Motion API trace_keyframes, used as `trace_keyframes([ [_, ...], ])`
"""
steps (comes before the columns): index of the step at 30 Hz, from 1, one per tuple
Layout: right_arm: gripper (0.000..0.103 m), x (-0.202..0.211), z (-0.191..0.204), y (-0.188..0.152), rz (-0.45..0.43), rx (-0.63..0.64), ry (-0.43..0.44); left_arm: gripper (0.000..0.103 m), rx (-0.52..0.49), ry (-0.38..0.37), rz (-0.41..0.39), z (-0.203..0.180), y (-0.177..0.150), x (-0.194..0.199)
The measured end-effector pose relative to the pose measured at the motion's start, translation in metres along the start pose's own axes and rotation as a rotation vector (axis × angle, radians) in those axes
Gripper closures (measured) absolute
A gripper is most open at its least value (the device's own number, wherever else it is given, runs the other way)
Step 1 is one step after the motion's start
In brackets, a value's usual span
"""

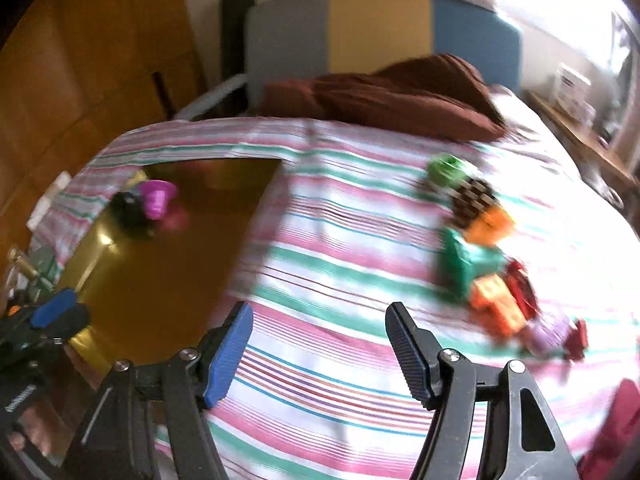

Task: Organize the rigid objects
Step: 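Move the right gripper back to the toys and grasp the red block, then grasp the purple textured egg with the left gripper while the right holds the red block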

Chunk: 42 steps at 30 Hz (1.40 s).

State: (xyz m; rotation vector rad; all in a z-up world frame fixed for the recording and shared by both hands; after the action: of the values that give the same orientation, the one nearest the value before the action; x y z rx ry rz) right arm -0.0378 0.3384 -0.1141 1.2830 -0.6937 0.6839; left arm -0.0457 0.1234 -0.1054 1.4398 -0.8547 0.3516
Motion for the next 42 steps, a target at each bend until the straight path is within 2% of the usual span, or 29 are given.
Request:
trace_keyframes([
  [5, 0.033, 0.006, -0.059, -0.020, 0.020, -0.088, -0.070, 0.057, -0.060, -0.052, 0.004, -0.031, -0.004, 0.004],
  [10, 0.033, 0.015, -0.142, -0.033, 0.050, -0.187, -0.239, 0.057, -0.110, -0.094, 0.008, -0.057, -0.009, 0.008],
  [14, 0.033, 0.031, -0.212, -0.028, 0.044, -0.263, -0.348, 0.057, -0.141, -0.110, 0.009, -0.073, -0.011, 0.009],
  [17, 0.039, 0.037, -0.256, -0.024, 0.058, -0.297, -0.396, 0.057, -0.157, -0.115, 0.023, -0.082, -0.013, 0.007],
  [18, 0.044, 0.037, -0.268, -0.025, 0.068, -0.311, -0.399, 0.057, -0.163, -0.121, 0.028, -0.086, -0.014, 0.006],
  [21, 0.047, 0.026, -0.290, -0.030, 0.099, -0.362, -0.348, 0.057, -0.183, -0.127, 0.040, -0.095, -0.016, 0.005],
  [23, 0.049, 0.020, -0.294, -0.037, 0.109, -0.403, -0.297, 0.057, -0.195, -0.130, 0.046, -0.100, -0.015, 0.003],
  [26, 0.061, 0.008, -0.295, -0.046, 0.141, -0.467, -0.238, 0.057, -0.213, -0.135, 0.059, -0.108, -0.015, -0.001],
  [29, 0.067, 0.004, -0.295, -0.054, 0.155, -0.536, -0.184, 0.057, -0.219, -0.149, 0.075, -0.123, -0.015, -0.006],
  [33, 0.087, 0.005, -0.296, -0.058, 0.150, -0.551, -0.179, 0.057, -0.260, -0.185, 0.090, -0.151, -0.016, -0.010],
  [38, 0.088, 0.009, -0.301, -0.060, 0.158, -0.525, -0.239, 0.057, -0.328, -0.237, 0.103, -0.196, -0.011, -0.013],
  [42, 0.088, 0.016, -0.312, -0.066, 0.136, -0.599, -0.225, 0.057, -0.377, -0.275, 0.098, -0.238, -0.003, -0.019],
])
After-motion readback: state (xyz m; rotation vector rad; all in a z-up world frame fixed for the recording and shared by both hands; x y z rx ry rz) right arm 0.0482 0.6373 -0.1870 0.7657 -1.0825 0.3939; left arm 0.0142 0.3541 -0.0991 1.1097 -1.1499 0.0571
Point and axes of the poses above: each gripper's, at about its wrist camera, not at the fingertips, and x roughly against the way its jaws point, z to its left, y to its top, the point moved 10 cm from there along -x, roughly the way its jaws point, and after that the axes turned 6 degrees about y, right-handed, at the moved point
